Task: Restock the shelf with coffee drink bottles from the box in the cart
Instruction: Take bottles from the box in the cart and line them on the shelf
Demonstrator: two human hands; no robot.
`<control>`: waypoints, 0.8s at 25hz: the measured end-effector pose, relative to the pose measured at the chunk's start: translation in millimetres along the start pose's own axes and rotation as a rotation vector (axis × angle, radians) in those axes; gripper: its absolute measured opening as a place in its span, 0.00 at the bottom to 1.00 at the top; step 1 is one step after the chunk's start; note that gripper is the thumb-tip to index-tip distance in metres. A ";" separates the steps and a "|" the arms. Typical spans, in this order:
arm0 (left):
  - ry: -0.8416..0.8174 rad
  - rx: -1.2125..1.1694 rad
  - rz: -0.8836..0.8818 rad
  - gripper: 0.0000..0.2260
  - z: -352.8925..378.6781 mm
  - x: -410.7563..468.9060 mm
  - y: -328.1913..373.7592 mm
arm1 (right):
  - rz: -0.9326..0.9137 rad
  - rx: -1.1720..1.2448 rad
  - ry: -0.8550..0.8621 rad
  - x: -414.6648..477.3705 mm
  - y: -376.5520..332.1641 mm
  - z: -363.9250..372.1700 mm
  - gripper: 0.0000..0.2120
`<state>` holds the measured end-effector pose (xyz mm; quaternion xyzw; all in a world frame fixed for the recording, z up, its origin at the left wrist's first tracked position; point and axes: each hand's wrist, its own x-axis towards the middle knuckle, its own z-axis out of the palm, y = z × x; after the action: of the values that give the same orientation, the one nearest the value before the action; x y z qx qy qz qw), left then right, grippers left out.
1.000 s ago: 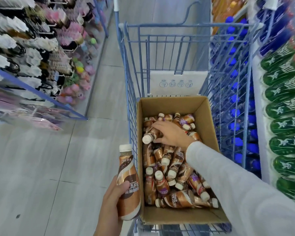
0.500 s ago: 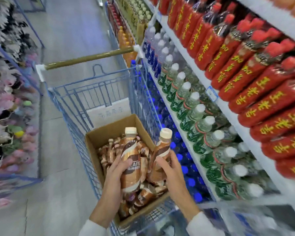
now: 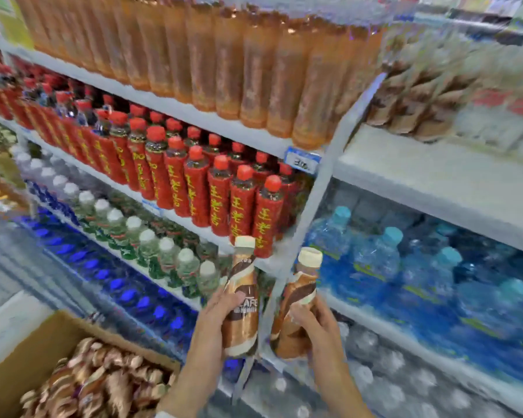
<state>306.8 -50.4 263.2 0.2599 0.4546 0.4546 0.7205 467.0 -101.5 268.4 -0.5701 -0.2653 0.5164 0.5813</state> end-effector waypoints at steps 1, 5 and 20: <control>-0.037 0.024 -0.001 0.36 29.1 -3.8 -2.7 | -0.025 0.017 0.039 -5.2 -16.8 -24.9 0.19; -0.249 0.157 0.040 0.16 145.5 -19.0 -15.5 | -0.169 0.070 0.163 -26.2 -89.0 -118.9 0.15; -0.659 0.693 0.678 0.15 439.2 22.4 10.5 | -0.460 -0.239 0.479 29.0 -284.2 -295.0 0.16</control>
<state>697.8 -8.6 460.4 0.7388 0.2203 0.3799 0.5111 825.8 -137.9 464.7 -0.6643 -0.3015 0.1890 0.6574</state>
